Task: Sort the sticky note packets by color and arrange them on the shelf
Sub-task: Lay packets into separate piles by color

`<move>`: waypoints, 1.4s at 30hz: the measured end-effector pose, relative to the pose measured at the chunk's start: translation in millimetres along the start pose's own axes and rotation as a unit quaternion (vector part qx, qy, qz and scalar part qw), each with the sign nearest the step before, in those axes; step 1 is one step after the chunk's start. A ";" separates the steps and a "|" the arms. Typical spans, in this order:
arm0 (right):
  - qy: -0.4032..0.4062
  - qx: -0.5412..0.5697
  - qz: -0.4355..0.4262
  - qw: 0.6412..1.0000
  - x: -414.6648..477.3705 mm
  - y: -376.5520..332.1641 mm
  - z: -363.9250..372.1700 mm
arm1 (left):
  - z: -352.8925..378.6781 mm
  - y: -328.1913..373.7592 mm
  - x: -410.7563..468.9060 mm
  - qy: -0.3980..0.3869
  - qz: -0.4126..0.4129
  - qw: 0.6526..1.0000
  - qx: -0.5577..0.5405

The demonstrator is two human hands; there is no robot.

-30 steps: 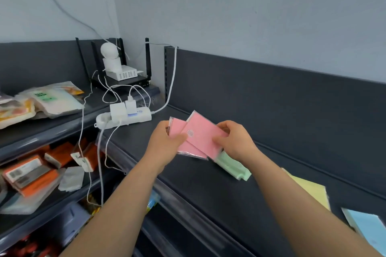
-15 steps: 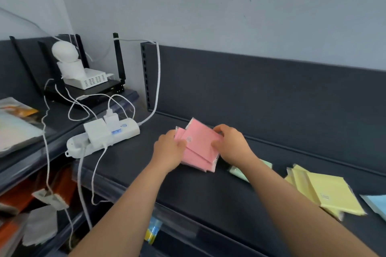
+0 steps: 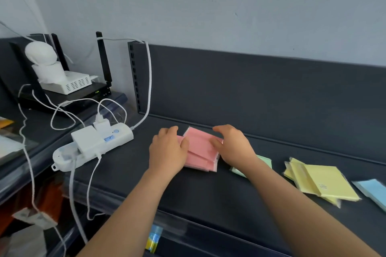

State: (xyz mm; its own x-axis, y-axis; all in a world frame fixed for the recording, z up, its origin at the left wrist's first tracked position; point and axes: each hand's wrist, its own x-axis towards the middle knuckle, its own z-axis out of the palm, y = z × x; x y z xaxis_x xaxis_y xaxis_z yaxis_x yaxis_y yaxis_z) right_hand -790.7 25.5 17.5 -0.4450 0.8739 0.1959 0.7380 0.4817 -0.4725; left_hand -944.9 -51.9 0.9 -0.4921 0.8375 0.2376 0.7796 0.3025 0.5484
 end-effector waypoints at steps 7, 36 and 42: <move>0.071 -0.037 -0.016 0.997 -23.8 14.1 -20.1 | 3.2 36.6 -10.7 0.063 0.155 0.985 0.040; 0.158 -0.147 0.163 0.963 -265.2 296.7 -223.7 | 163.2 343.3 -192.5 -0.022 0.342 0.939 -0.003; 0.159 -0.165 0.229 0.946 -330.8 363.9 -273.0 | 208.4 422.5 -247.9 -0.054 0.371 0.927 -0.019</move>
State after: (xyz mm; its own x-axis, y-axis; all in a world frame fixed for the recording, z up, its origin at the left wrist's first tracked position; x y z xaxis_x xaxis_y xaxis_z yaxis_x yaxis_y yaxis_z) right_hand -236.5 -70.4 15.3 0.0957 0.9460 0.3098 0.9578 -0.0028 -0.2875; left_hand -412.8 -36.9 6.6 0.2178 0.8497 0.4801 0.8730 -0.3896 0.2935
